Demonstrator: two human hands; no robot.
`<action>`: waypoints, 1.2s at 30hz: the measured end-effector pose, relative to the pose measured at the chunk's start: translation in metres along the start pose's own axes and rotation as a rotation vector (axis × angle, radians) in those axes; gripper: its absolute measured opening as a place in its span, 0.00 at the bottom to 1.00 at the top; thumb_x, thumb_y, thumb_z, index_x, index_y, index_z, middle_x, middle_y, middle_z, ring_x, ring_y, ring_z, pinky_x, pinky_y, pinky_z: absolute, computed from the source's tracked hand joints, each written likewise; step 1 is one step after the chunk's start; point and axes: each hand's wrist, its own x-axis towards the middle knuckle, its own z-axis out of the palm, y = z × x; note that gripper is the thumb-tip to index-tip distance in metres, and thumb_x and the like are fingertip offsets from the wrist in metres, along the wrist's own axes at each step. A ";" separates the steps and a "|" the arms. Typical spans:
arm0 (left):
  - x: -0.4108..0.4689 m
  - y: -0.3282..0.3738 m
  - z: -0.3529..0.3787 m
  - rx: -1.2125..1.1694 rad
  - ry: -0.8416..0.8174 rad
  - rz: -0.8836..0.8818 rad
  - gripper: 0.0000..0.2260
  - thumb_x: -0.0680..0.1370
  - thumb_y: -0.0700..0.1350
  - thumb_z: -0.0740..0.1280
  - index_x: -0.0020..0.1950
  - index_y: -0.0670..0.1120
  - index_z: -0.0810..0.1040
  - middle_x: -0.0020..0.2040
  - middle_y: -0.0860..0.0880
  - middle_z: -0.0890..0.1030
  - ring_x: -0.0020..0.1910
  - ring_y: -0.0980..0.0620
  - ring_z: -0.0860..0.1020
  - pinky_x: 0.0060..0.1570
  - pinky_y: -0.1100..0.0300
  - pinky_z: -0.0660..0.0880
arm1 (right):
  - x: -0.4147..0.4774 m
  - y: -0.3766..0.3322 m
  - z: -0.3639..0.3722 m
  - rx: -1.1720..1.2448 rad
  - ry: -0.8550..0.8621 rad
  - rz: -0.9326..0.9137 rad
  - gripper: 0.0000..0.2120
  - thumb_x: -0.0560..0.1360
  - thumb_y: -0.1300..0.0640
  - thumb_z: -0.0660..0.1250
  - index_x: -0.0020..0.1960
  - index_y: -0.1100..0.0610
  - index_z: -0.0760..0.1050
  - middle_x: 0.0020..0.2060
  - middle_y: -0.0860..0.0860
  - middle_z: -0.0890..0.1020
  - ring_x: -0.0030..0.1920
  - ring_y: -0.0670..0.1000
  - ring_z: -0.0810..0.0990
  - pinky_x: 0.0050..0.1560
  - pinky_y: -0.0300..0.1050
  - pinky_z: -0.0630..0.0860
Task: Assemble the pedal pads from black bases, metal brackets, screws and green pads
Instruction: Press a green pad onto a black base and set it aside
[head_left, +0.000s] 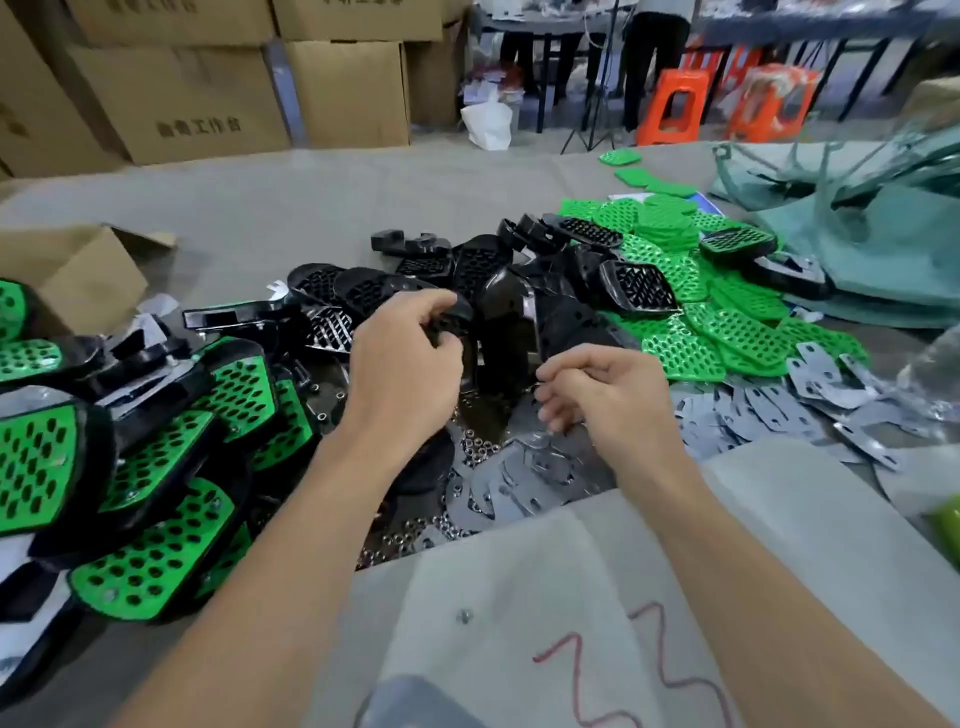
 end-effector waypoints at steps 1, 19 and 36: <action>0.002 0.000 0.002 0.032 -0.043 0.033 0.20 0.77 0.40 0.67 0.68 0.54 0.79 0.63 0.58 0.80 0.61 0.61 0.76 0.67 0.61 0.71 | 0.003 0.002 -0.001 0.014 0.013 0.004 0.17 0.72 0.72 0.61 0.36 0.57 0.83 0.30 0.57 0.84 0.29 0.55 0.82 0.30 0.44 0.78; -0.006 0.046 0.030 -0.984 -0.314 -0.391 0.22 0.71 0.50 0.74 0.65 0.53 0.79 0.55 0.50 0.83 0.51 0.53 0.84 0.50 0.50 0.83 | -0.005 -0.002 -0.007 -0.369 0.199 -0.405 0.22 0.64 0.65 0.76 0.55 0.47 0.85 0.41 0.45 0.80 0.33 0.48 0.73 0.36 0.36 0.70; -0.032 0.028 0.054 -0.742 -0.336 -0.427 0.21 0.78 0.33 0.65 0.52 0.59 0.87 0.51 0.55 0.87 0.51 0.54 0.85 0.57 0.46 0.81 | 0.018 0.018 -0.082 -0.428 0.143 0.067 0.22 0.74 0.52 0.73 0.67 0.45 0.78 0.55 0.43 0.84 0.52 0.41 0.82 0.61 0.41 0.76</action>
